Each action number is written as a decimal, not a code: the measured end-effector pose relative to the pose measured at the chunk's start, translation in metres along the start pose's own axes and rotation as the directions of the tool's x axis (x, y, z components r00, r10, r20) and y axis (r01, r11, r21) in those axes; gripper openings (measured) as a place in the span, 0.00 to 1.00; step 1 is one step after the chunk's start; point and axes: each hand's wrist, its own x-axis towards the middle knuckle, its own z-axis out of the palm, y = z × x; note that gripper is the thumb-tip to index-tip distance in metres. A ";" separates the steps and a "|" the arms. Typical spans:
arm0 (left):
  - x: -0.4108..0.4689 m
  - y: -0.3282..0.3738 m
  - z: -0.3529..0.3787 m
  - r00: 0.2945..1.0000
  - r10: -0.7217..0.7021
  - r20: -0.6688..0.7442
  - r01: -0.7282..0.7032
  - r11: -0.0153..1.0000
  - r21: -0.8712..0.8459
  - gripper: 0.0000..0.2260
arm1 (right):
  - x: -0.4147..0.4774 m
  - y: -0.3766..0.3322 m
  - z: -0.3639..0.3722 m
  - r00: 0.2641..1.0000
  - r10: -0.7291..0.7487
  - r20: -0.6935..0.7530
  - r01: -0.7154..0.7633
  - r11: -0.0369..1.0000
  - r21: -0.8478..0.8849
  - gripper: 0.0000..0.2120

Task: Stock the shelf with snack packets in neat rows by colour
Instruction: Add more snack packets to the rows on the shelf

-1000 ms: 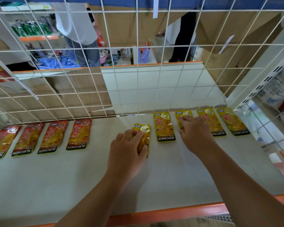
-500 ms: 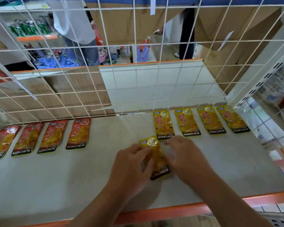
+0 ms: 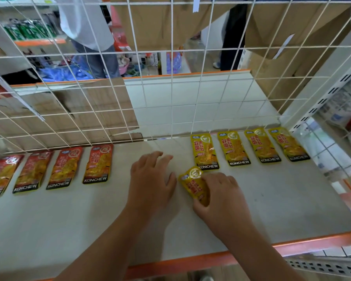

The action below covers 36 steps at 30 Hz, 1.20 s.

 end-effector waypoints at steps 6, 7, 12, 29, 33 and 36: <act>0.000 -0.004 0.004 1.000 -0.013 -0.004 0.014 1.000 0.017 0.23 | 0.044 0.011 -0.009 0.980 0.168 -0.105 -0.163 0.985 0.054 0.23; 0.000 -0.004 0.004 1.000 -0.013 0.003 0.012 1.000 0.018 0.23 | 0.053 0.012 -0.008 0.974 0.206 -0.090 -0.202 0.978 0.051 0.22; 0.000 -0.004 0.004 1.000 -0.016 -0.005 0.016 1.000 0.001 0.21 | 0.077 0.010 0.002 0.958 0.278 -0.074 -0.274 0.960 0.051 0.21; 0.001 -0.003 0.003 1.000 0.006 -0.018 -0.006 1.000 0.002 0.21 | 0.079 0.000 0.006 0.963 0.265 -0.055 -0.265 0.964 -0.003 0.25; 0.001 -0.003 0.004 1.000 0.005 -0.020 -0.005 1.000 0.006 0.21 | 0.079 -0.001 0.007 0.962 0.264 -0.066 -0.264 0.964 0.012 0.24; 0.001 -0.004 0.005 1.000 0.007 -0.018 -0.007 1.000 0.010 0.20 | 0.079 -0.001 0.007 0.962 0.266 -0.064 -0.266 0.964 0.007 0.24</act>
